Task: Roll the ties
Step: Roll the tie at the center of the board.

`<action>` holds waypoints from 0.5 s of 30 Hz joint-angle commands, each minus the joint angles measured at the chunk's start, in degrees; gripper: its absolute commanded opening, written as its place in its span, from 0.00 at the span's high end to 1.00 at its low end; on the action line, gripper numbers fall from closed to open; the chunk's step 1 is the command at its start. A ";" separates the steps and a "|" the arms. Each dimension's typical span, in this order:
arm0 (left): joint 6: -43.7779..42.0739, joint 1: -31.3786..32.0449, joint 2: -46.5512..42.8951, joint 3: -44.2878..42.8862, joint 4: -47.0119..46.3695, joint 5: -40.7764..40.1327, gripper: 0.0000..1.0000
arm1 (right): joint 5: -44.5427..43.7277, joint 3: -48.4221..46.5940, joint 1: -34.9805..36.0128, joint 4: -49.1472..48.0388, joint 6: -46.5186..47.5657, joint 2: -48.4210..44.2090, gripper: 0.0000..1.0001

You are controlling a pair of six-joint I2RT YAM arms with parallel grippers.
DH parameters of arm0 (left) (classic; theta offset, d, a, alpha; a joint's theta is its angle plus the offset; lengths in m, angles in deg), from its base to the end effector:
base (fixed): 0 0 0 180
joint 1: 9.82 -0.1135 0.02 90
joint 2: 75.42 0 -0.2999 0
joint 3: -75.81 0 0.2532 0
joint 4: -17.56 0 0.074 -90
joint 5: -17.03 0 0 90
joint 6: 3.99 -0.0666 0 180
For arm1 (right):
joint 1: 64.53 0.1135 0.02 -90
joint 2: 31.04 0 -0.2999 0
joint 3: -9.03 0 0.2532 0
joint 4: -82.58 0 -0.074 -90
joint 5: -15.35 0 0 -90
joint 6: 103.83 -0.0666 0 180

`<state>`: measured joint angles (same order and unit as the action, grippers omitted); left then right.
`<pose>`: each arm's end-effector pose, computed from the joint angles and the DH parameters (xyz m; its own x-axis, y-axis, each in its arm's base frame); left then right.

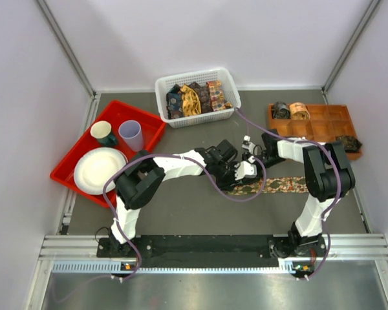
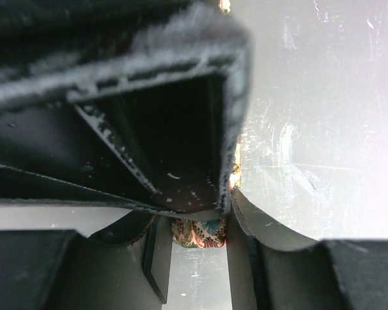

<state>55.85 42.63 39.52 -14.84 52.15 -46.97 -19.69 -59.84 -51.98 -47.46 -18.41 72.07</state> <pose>0.2489 -0.3717 0.1667 -0.0237 0.7718 -0.6354 0.9976 -0.0227 -0.0648 0.2895 0.1203 0.1515 -0.9844 -0.1722 -0.0357 -0.1273 0.5580 0.8200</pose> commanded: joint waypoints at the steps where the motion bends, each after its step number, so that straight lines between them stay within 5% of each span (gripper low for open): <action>1: -1.84 -0.24 4.42 2.06 8.47 -5.96 0.66 | 1.03 0.93 0.71 -6.98 -2.36 2.09 0.67; 6: -1.58 -0.24 4.33 1.98 8.38 -5.78 0.65 | 0.24 1.02 0.80 -8.13 -2.28 3.32 0.80; 9: -1.23 -0.24 4.25 2.15 8.30 -5.43 0.62 | -2.13 1.28 0.72 -6.81 -0.09 3.50 0.99; 15: 1.41 -0.50 3.19 2.77 6.10 -5.52 0.36 | -7.23 2.42 0.63 -6.10 1.32 2.97 1.00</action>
<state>55.90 42.74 39.69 -14.89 52.32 -47.78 -21.48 -58.66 -51.78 -52.42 -19.85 74.85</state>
